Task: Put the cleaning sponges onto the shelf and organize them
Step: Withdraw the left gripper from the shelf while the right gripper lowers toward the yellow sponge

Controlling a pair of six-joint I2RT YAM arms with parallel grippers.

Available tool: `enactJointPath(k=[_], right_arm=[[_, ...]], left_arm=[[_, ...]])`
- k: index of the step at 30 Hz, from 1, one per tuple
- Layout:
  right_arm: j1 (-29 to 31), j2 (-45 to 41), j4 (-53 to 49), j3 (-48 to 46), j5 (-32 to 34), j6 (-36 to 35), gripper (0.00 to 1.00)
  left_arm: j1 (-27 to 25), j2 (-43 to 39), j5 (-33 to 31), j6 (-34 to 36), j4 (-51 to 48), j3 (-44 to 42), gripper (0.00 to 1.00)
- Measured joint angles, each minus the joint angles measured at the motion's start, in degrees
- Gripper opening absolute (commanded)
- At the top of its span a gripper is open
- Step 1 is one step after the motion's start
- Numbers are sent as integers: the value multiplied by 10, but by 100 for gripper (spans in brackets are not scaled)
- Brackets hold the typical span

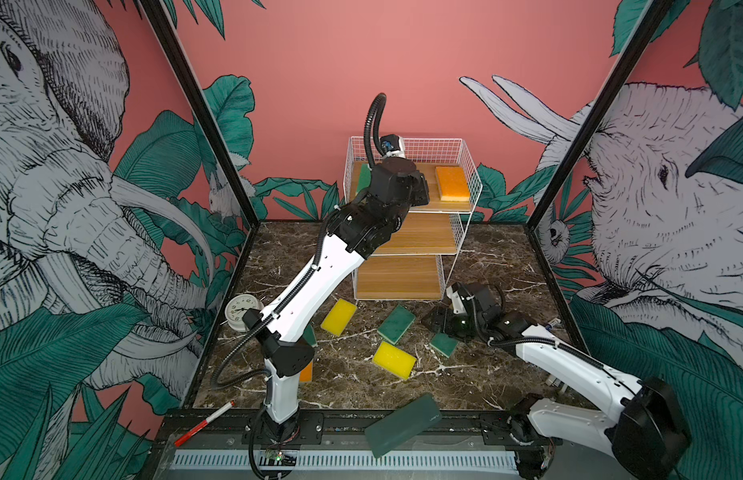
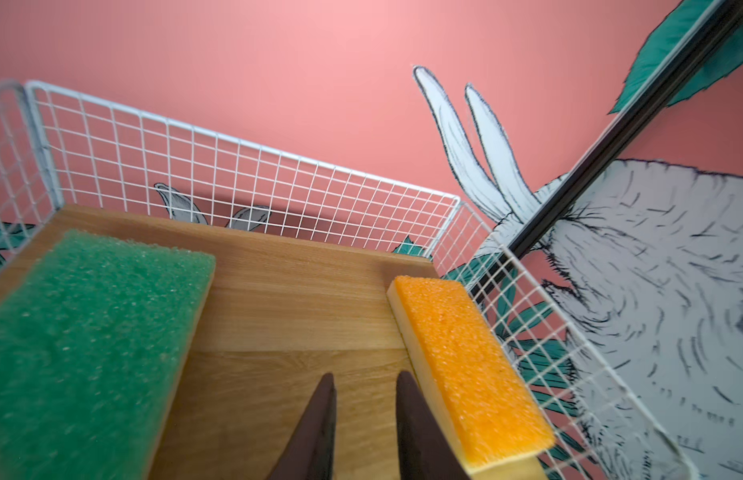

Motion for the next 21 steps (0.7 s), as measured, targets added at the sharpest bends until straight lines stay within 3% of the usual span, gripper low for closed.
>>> enactJointPath(k=[4,9,21], right_arm=[[0,-2,-26,9,12,-14,90],[0,-17,-64,29,42,-34,92],[1,2,-133,35,82,-42,98]], left_arm=[[-2,-83,15,17,-14,-43,38],[-2,-180,15,41,-58,-97,42],[-2,-346,-19,51,-251,-331,58]])
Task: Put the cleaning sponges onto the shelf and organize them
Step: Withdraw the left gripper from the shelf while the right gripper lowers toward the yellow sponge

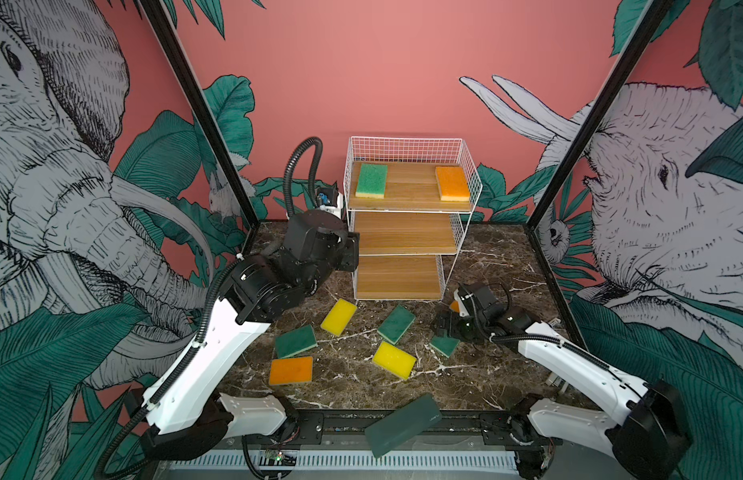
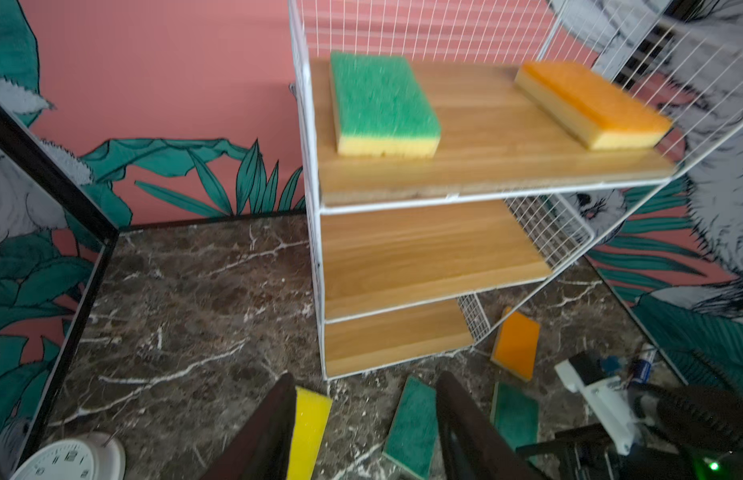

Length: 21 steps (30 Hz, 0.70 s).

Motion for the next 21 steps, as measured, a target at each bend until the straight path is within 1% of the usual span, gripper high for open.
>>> enactJointPath(k=[4,6,12,14,21], right_arm=[[14,9,-36,2,14,-3,98],[29,10,-43,2,19,-2,98],[110,35,-47,2,43,2,98],[127,44,-44,2,48,0,97],[139,77,-30,23,51,-15,97]], left_arm=[[5,-29,3,-15,-37,-87,59],[14,-42,17,-24,-44,-131,59],[73,-92,79,-57,-47,-269,59],[90,-101,94,-63,-47,-294,59],[123,-104,123,-79,-34,-339,59]])
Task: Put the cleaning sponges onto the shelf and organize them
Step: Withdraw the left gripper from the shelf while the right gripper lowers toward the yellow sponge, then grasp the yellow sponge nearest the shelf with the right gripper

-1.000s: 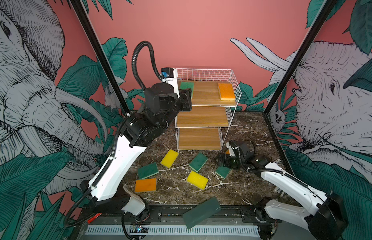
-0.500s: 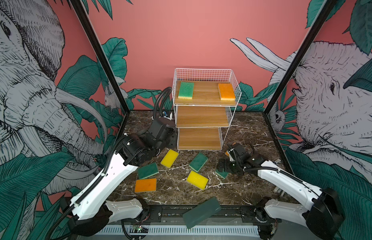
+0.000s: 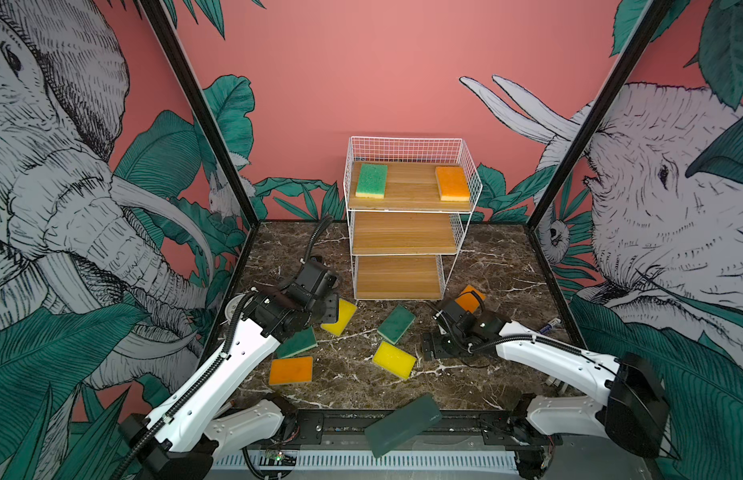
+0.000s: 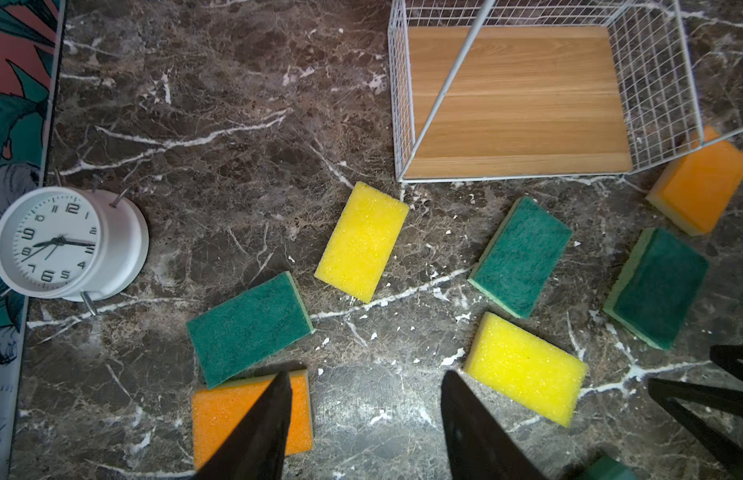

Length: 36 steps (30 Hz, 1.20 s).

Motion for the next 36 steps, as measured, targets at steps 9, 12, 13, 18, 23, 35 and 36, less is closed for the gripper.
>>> enactJointPath(k=[9,12,13,18,23,35,36], right_arm=[[42,48,40,18,0,-100,99],[63,58,50,25,1,-145,99],[68,60,54,25,1,-155,99],[88,92,70,30,-17,-211,99],[96,117,73,31,-19,-245,99],[128,130,126,7,-21,-297,99],[129,126,138,-4,-21,-297,99]], left_arm=[[90,-19,115,-22,69,-77,59],[91,-23,132,-25,84,-78,60],[91,-25,135,-26,87,-79,60],[91,-46,139,-33,95,-94,60],[91,-63,139,-38,94,-102,60],[91,-39,139,-40,94,-99,60],[91,-39,139,-41,94,-99,60]])
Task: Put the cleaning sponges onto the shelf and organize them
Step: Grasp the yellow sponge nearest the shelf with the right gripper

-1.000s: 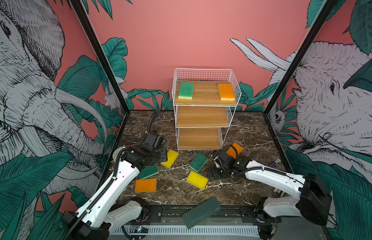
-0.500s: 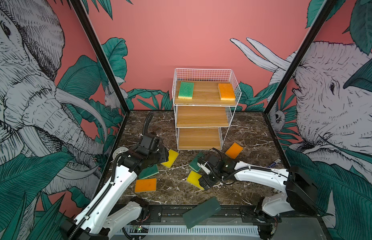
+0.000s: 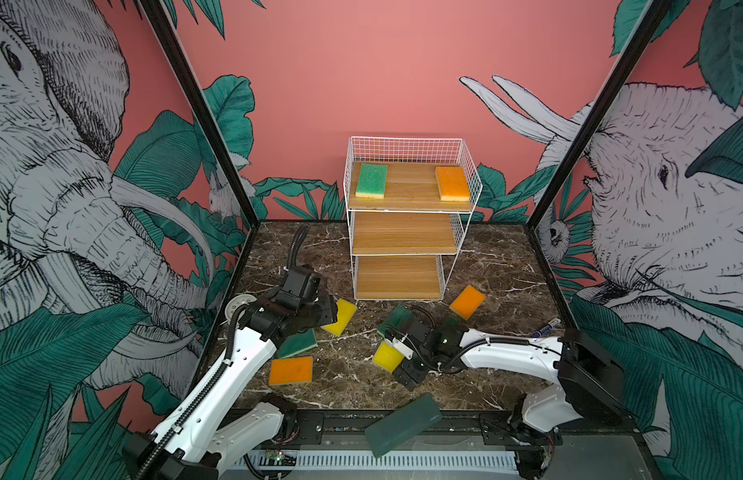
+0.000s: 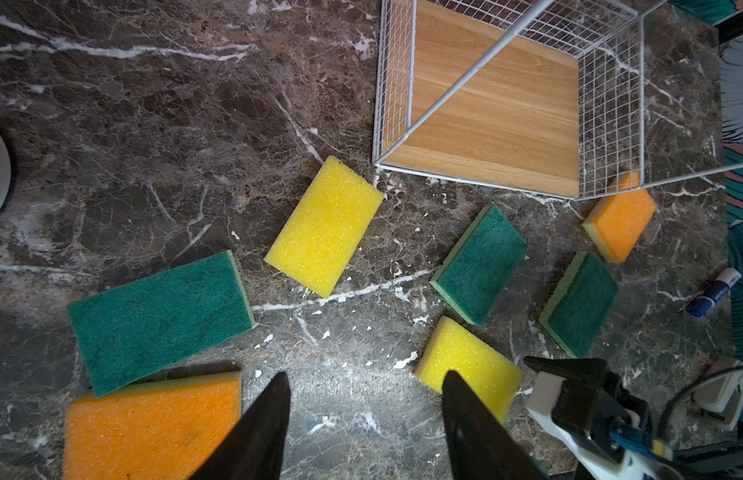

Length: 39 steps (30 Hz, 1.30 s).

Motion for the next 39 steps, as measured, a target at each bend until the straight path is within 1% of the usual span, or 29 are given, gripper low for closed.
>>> enactJointPath(k=[4,9,14,19,22,24,27,37,39], right_arm=[[1,-22,35,-45,3,0,99],[1,-24,62,-60,14,-10,98],[1,-25,104,-81,19,-23,92],[1,-25,126,-101,19,-34,95],[1,-25,132,-101,18,-43,95],[1,-25,138,-102,18,-49,93],[1,-25,146,-103,17,-57,87],[1,-15,162,-103,9,-73,85],[1,-10,163,-102,7,-77,81]], left_arm=[[0,-2,-1,-6,0,2,60],[0,-13,-2,-19,0,2,60],[0,-15,-4,-27,-1,9,59],[0,-3,-3,-31,1,24,59],[0,2,-3,-34,3,30,59],[0,3,-3,-36,6,32,59],[0,3,-3,-40,8,38,59],[0,-6,-3,-51,8,41,58],[0,-6,-3,-51,8,46,58]])
